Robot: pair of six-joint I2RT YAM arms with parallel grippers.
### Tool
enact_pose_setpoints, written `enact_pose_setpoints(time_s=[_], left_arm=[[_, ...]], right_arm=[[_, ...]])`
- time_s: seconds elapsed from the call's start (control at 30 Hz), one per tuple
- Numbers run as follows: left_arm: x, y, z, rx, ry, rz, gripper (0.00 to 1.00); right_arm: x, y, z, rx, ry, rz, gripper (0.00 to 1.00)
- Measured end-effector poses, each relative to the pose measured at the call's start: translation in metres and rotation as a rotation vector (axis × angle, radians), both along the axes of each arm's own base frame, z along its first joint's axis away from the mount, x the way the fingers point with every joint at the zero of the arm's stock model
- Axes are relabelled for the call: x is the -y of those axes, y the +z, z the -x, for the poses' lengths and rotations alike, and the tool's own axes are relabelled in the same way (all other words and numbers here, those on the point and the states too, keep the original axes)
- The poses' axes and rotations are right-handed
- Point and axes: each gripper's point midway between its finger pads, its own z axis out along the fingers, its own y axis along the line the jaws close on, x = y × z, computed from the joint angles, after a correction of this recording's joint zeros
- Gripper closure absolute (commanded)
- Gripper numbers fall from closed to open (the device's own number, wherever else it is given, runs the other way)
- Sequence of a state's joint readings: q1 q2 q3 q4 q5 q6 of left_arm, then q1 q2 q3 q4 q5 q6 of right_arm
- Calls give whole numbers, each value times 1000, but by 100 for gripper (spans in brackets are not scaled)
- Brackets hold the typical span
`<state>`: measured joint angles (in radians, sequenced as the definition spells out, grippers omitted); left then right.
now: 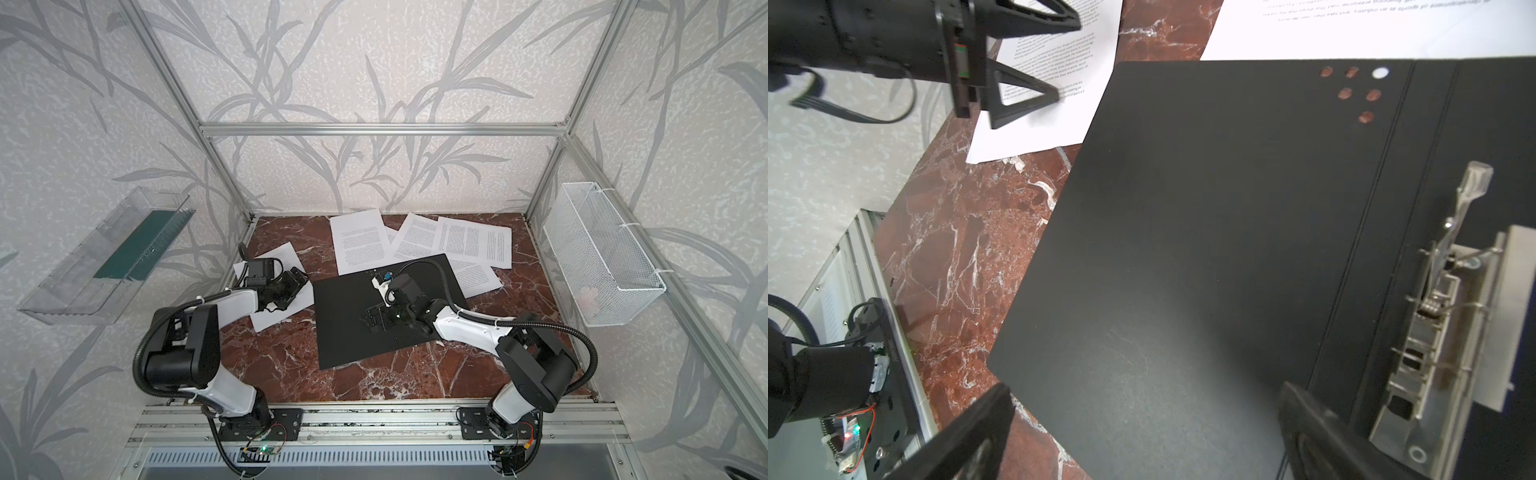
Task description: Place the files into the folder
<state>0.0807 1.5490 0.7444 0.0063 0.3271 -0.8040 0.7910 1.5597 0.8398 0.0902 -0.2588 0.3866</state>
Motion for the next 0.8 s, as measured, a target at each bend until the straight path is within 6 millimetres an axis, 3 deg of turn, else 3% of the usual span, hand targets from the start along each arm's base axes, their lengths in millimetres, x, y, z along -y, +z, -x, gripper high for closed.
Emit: enact_pose_setpoints(time_s=[0.17,0.3,0.4,0.57,0.8], left_arm=[[-24,23,19,47,86,-90,11],[-52,15,34,16,174,-118,11],[-70,7,39,-7,221,-125,10],[-73,-18,33,-73,187,-77,11],[-64,-17,-4,-8,105,-11,11]], right_arm=[[0,-4,0,-6,7,17,1],[-13,-7,-5,-21,18,42,3],[-37,-6,-11,-27,45,50,4],[-77,-8,-20,-50,93,68,4],[-125,0,-51,-25,160,86,3]])
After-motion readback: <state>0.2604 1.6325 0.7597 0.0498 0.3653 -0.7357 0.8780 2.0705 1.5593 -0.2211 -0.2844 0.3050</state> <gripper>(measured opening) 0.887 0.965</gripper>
